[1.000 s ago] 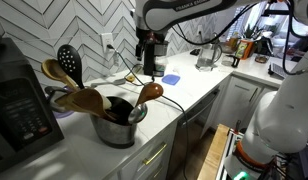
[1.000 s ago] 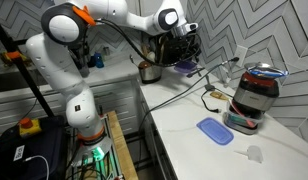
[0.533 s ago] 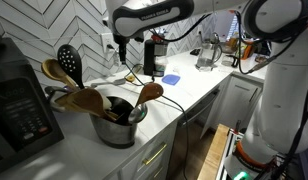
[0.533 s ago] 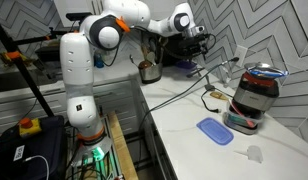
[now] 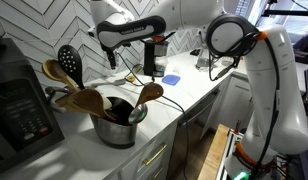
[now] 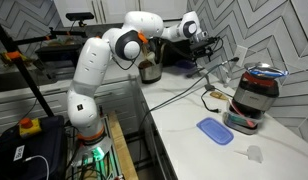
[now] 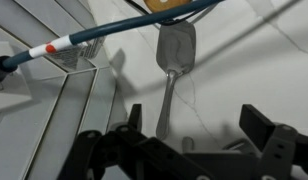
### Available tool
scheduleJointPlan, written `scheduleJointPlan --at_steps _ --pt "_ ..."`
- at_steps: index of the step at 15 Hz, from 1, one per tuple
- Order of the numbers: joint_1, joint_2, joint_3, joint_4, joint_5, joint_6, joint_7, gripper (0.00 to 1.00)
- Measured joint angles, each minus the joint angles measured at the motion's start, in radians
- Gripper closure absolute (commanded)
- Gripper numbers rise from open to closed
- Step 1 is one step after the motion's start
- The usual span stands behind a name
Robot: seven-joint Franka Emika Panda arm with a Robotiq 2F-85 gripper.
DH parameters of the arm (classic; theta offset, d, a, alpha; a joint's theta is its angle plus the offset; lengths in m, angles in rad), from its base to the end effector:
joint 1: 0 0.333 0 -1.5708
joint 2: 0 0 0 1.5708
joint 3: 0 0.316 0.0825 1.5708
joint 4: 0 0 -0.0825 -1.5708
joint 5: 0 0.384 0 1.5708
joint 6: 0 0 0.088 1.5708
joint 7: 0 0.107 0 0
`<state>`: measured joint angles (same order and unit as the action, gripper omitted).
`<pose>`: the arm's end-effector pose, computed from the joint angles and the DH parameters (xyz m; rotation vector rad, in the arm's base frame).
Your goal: Pick up the silver spatula from the kitchen counter and put it in the utensil holder
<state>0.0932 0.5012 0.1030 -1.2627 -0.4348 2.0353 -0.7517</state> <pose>0.7245 0.1018 0.5037 2.3288 1.3819 0.2194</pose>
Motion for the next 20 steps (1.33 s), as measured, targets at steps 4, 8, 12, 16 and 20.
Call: scheduleJointPlan --at_steps 4,8,12,16,20 --pt "-0.001 -0.012 -0.003 0.0 0.0 0.0 0.0 0.0" --pt "0.0 -0.012 -0.004 -0.001 0.001 0.0 0.0 0.0" --pt "0.012 0.021 -0.007 0.031 0.001 0.0 0.0 0.0" --pt "0.051 0.156 -0.021 0.171 -0.003 -0.057 -0.008 0.0" --pt "0.081 0.305 -0.054 0.349 -0.006 -0.177 -0.056 0.0"
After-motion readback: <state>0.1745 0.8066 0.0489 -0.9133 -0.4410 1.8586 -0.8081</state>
